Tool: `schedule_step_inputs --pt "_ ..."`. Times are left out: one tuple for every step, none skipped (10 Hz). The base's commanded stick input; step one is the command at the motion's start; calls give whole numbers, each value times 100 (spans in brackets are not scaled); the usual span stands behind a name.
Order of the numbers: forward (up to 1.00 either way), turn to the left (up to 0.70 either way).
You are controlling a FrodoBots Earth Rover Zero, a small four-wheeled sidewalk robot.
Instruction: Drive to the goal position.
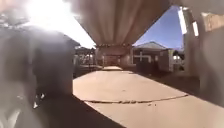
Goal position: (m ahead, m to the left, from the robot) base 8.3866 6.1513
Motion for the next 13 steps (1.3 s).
schedule_step_inputs --pt "70 0" --pt "70 0" --pt "70 0" --pt "70 0" --pt "70 0" --pt "70 0" --pt "70 0" --pt "70 0" --pt "70 0" --pt "70 0" --pt "70 0" --pt "70 0" --pt "70 0"
